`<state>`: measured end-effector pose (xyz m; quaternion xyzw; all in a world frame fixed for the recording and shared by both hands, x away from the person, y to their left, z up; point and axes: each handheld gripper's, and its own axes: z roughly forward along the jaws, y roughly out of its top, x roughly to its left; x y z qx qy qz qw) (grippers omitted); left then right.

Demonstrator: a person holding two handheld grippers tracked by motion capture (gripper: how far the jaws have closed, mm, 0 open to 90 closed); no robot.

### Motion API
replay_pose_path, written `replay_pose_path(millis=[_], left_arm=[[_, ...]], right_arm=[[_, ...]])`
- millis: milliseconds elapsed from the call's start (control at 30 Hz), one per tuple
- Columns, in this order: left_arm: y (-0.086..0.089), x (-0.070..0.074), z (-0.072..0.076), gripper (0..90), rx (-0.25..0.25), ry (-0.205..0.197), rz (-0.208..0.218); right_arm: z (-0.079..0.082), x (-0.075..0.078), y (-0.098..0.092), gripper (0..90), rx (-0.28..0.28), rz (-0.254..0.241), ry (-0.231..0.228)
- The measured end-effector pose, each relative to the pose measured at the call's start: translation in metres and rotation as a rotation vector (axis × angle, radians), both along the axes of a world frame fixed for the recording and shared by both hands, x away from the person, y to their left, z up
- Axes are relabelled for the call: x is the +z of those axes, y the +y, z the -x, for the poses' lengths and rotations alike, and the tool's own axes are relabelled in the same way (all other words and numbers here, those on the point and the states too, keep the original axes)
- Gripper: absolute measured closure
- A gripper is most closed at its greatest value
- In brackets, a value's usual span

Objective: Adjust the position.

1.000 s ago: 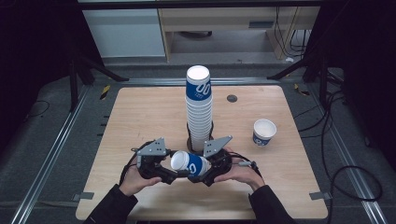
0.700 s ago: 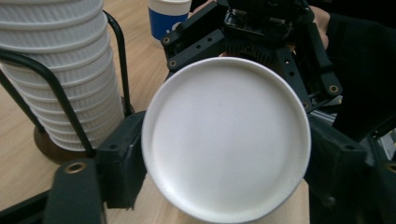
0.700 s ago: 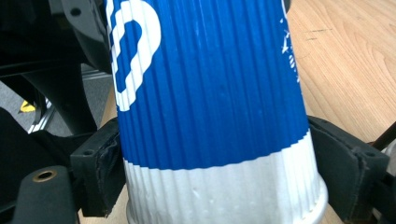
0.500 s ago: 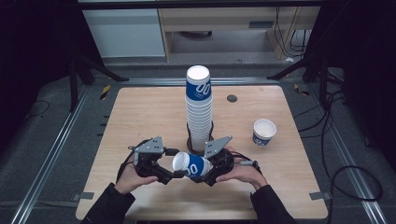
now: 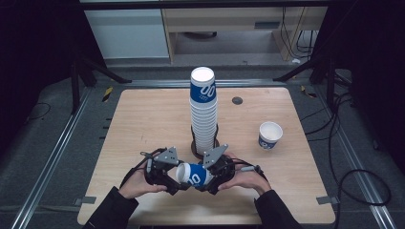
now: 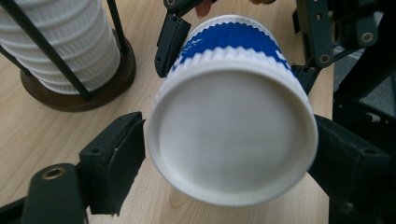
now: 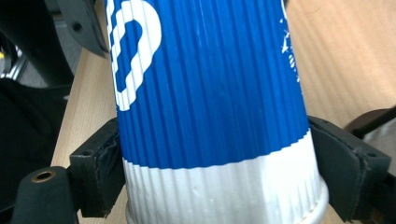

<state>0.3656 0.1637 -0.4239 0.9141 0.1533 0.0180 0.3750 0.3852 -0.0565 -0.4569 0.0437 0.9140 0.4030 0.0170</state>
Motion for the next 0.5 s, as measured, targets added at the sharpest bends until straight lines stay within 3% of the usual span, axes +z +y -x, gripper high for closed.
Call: replay_pose_path(millis=[233,500], left_arm=[[-0.0066,-0.0057,0.0015,22.3,-0.024,0.018,-0.049],[-0.0080,-0.0066,0.0026,24.8,-0.023,0.021,-0.053]], right_arm=[[0.0030,-0.0039,0.0066,14.6,0.017,0.044,-0.003],[0.0032,-0.0053,0.0074,14.1,0.021,0.052,0.004]])
